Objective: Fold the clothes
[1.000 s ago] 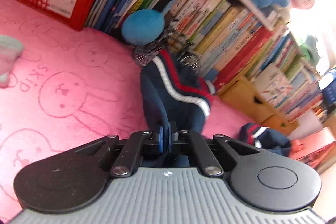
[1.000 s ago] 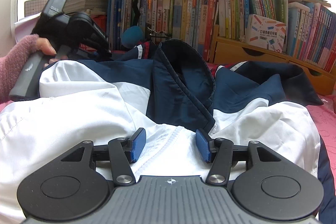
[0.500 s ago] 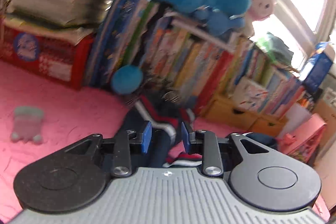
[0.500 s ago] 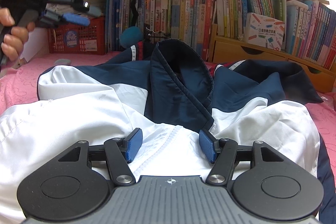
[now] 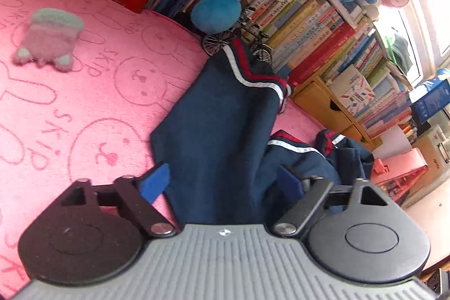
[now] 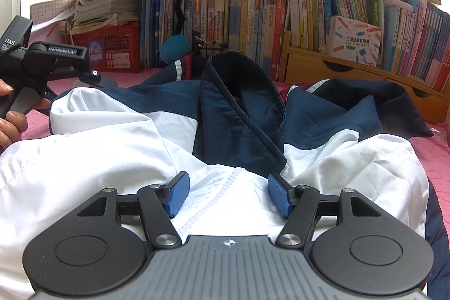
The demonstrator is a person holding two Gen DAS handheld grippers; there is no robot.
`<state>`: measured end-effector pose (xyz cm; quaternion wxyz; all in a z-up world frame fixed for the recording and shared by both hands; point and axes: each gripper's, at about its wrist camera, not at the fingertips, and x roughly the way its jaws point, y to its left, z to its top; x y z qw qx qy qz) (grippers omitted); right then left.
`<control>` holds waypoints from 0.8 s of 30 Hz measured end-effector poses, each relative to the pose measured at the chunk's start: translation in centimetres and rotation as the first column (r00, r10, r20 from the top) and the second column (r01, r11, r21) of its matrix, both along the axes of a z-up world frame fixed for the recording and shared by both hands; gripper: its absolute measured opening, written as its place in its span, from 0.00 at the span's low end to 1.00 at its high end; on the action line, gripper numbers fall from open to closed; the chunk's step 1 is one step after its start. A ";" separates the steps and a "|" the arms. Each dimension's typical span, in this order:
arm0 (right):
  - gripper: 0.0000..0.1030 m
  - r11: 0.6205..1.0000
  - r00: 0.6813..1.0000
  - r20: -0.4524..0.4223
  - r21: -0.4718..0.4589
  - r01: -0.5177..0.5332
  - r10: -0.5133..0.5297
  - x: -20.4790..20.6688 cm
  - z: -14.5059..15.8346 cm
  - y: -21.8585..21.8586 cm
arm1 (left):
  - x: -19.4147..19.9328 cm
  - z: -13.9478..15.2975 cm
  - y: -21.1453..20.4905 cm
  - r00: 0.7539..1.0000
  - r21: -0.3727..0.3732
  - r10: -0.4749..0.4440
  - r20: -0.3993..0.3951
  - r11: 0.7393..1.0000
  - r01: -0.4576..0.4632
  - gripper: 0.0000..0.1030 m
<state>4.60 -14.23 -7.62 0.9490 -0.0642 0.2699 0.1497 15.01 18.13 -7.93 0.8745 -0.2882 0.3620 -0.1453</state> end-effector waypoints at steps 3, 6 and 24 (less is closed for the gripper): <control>0.61 1.000 1.000 0.000 0.000 0.000 0.000 0.0 0.0 0.0 | 0.4 0.3 -1.5 1.000 0.082 -0.020 0.010 0.996 0.019 1.00; 0.61 1.000 1.000 0.000 0.001 -0.001 0.001 0.0 0.0 0.0 | 0.6 0.3 -1.7 1.000 0.096 -0.005 0.021 0.995 0.003 1.00; 0.63 1.000 1.000 -0.005 0.011 -0.009 0.009 0.2 -0.2 -0.2 | 6.4 -1.7 1.4 0.999 -0.341 -0.036 0.030 0.939 0.044 1.00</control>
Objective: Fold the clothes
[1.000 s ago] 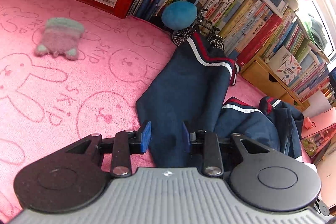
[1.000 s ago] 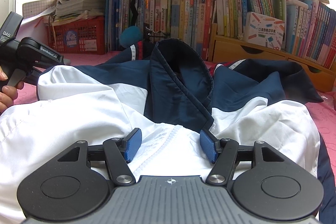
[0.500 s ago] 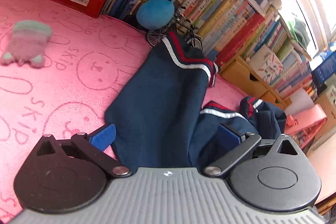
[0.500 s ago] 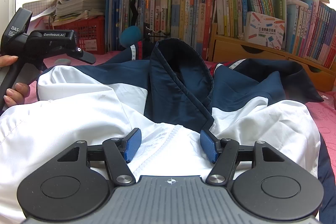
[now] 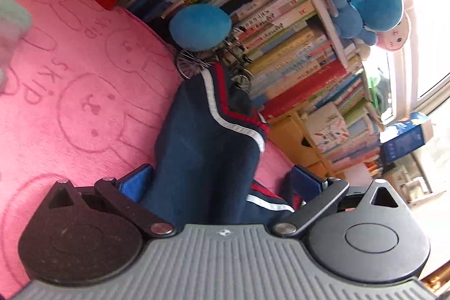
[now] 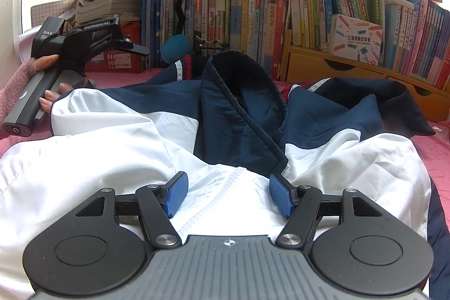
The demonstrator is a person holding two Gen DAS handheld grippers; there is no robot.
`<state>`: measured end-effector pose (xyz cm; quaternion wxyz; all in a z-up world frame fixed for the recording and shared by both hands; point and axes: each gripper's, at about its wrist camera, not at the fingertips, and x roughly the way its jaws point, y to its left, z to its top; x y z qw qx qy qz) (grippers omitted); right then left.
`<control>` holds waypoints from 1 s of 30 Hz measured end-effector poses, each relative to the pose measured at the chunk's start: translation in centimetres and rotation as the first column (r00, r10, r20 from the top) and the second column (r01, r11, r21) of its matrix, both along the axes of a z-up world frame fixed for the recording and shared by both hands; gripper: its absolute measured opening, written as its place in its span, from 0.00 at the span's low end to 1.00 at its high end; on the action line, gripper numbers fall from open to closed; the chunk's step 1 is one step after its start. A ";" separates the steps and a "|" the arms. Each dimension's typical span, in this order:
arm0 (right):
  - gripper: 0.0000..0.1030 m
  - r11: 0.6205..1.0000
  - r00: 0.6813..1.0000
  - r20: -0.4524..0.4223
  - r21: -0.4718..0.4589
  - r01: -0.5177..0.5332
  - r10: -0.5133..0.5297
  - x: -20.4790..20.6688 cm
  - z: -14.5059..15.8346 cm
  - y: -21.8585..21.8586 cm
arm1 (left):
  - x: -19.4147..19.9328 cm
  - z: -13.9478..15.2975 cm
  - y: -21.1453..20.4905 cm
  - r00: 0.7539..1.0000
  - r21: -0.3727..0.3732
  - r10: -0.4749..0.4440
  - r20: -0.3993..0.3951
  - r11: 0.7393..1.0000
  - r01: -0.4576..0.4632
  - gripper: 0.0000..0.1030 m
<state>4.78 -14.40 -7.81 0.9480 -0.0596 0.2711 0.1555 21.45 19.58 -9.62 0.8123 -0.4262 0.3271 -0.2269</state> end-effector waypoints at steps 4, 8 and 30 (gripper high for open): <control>0.64 1.000 1.000 -0.002 0.005 -0.003 0.003 0.1 0.0 -0.1 | 0.3 -0.7 -1.5 0.999 -0.104 -0.045 -0.006 0.994 0.044 0.96; 0.64 1.000 1.000 -0.002 0.007 -0.005 0.005 0.0 0.0 -0.1 | 0.7 0.6 -3.9 0.998 0.157 0.037 -0.044 0.987 -0.030 0.64; 0.71 1.000 1.000 -0.008 0.010 -0.010 0.010 -0.2 0.2 0.4 | -9.1 14.4 5.6 0.843 0.205 0.404 0.355 0.846 -0.492 0.04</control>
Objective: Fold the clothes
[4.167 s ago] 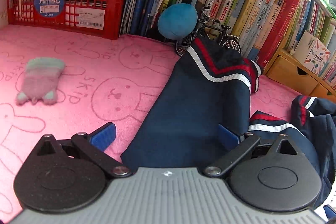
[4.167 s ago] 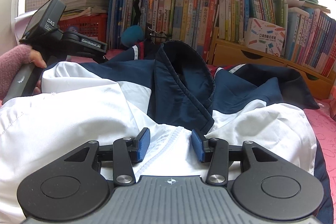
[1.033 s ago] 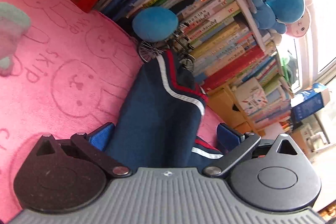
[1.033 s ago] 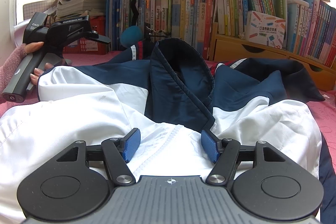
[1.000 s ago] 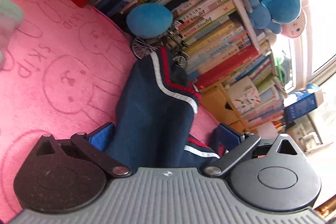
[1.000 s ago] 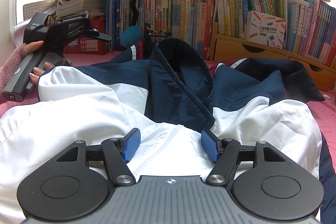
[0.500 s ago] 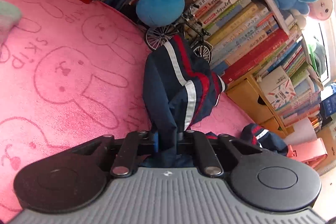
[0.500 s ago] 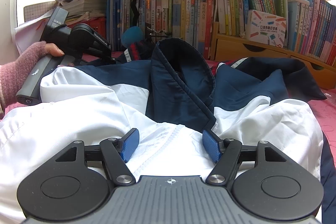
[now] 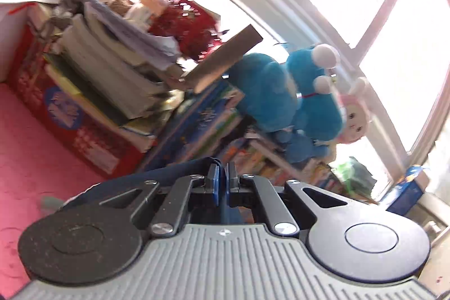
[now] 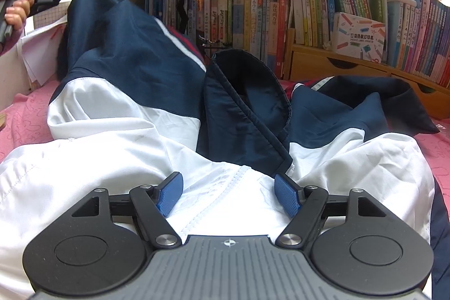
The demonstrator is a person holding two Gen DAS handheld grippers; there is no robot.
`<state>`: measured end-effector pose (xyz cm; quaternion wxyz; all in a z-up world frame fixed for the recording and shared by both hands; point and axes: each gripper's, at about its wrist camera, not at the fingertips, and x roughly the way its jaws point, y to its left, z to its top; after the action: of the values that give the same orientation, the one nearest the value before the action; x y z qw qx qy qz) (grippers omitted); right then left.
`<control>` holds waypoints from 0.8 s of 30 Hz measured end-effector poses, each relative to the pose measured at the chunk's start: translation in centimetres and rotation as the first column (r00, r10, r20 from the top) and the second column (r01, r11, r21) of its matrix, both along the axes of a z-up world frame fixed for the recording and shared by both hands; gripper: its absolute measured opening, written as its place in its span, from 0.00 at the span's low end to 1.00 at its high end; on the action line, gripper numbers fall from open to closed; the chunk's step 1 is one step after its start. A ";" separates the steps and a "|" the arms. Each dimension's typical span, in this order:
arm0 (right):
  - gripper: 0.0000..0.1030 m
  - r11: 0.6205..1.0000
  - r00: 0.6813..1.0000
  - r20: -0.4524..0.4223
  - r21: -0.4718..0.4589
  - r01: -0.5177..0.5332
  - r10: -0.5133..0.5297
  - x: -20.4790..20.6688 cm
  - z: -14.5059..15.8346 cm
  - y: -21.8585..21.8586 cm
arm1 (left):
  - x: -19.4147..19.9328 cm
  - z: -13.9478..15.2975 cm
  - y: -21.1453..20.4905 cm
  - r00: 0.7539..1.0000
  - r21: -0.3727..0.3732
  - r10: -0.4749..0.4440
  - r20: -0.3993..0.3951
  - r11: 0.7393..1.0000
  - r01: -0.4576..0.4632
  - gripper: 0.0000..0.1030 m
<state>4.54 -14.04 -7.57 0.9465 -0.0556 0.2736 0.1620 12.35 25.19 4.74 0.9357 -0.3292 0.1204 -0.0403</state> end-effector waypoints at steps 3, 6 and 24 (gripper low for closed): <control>0.72 1.000 1.000 -0.001 -0.004 -0.001 0.001 0.0 0.1 0.0 | -1.2 -3.2 2.1 0.987 0.058 0.113 -0.117 0.993 -0.106 0.04; 0.73 1.000 1.000 -0.002 -0.009 -0.002 0.002 0.0 0.1 0.1 | -1.7 -5.9 3.3 0.948 0.192 0.206 -0.242 0.968 -0.161 0.06; 0.91 0.934 0.966 0.086 0.288 0.211 -0.245 0.5 9.4 -14.5 | -6.3 -1.0 -6.1 0.971 0.359 -0.217 -0.102 0.902 0.239 0.60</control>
<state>5.02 -28.49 1.83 0.9721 0.0994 0.1952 0.0838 6.04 19.12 3.73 0.9656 -0.1324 0.1912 -0.1166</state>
